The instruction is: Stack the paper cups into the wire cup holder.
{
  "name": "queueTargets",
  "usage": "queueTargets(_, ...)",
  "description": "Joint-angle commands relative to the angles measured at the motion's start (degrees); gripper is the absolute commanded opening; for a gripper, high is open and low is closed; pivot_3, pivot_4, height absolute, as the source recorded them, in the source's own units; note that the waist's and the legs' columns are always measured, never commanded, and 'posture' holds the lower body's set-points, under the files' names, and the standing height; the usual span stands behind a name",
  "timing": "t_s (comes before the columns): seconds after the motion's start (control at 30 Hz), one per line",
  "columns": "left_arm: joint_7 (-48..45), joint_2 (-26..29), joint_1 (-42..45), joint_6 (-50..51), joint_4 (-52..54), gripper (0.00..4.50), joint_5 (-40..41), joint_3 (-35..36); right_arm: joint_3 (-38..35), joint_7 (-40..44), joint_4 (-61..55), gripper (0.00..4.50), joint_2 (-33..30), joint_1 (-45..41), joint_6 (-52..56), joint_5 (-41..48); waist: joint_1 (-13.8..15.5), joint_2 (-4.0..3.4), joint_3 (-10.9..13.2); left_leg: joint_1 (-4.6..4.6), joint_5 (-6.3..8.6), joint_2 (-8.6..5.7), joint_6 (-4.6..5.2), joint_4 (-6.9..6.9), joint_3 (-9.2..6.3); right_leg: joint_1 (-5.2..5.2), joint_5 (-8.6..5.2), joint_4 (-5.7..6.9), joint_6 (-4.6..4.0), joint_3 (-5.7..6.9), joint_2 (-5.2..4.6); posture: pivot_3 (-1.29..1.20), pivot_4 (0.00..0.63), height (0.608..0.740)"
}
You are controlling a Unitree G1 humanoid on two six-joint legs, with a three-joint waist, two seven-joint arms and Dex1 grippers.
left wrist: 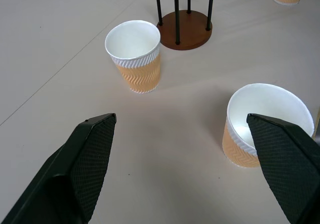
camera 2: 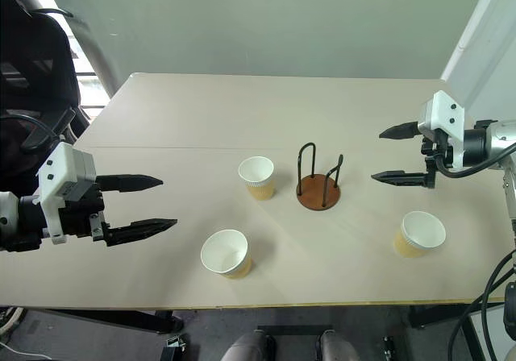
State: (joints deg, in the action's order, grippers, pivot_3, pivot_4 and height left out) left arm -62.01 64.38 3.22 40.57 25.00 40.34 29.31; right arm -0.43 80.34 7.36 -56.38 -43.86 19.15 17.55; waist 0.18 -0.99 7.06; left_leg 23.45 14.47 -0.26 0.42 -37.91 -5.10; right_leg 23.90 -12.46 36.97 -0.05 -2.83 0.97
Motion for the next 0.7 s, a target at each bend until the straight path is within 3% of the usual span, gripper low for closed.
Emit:
queueTargets(0.03, -0.04, 1.04, 1.15, 0.3, 1.19, 4.48, 0.98, 2.6, -0.61, -0.04, -0.87, 4.5, -0.57, -0.76, -0.28, 0.2, 0.0, 0.0, 0.0, 0.0, 0.0, 0.0, 0.0, 0.0, 0.0, 0.0, 0.0, 0.0, 0.0, 0.0, 0.0, 0.0, 0.15, 0.74)
queueTargets(0.33, -0.4, 1.81, 3.04, 0.22, 0.61, 4.48, 1.76, 2.18, -0.64, -2.93, -3.15, 4.5, -1.39, 0.89, 3.42, -0.78, 0.03, 0.0, 0.0, 0.0, 0.0, 0.01, 0.0, 0.0, 0.0, 0.0, 0.01, 0.0, 0.0, 0.0, 0.0, 0.0, 0.15, 0.74)
queueTargets(0.47, -0.59, 0.86, 2.97, -1.74, -1.69, 4.48, -0.17, -0.52, -3.05, -2.69, -12.05, 4.5, -2.78, 5.65, 9.71, 3.61, 0.08, 0.0, 0.0, -0.01, 0.01, 0.01, -0.02, 0.02, 0.0, 0.0, 0.0, 0.0, 0.0, 0.0, 0.01, 0.0, 0.15, 0.74)
queueTargets(0.7, -1.29, -0.23, 11.31, -4.42, -4.61, 4.48, -0.19, -8.1, -5.27, -8.9, -26.83, 4.5, -1.51, 11.95, 20.85, 11.38, 0.15, 0.07, 0.02, 0.0, -0.01, 0.02, -0.11, -0.04, 0.02, -0.01, -0.03, -0.01, -0.07, -0.02, 0.04, 0.0, 0.15, 0.74)
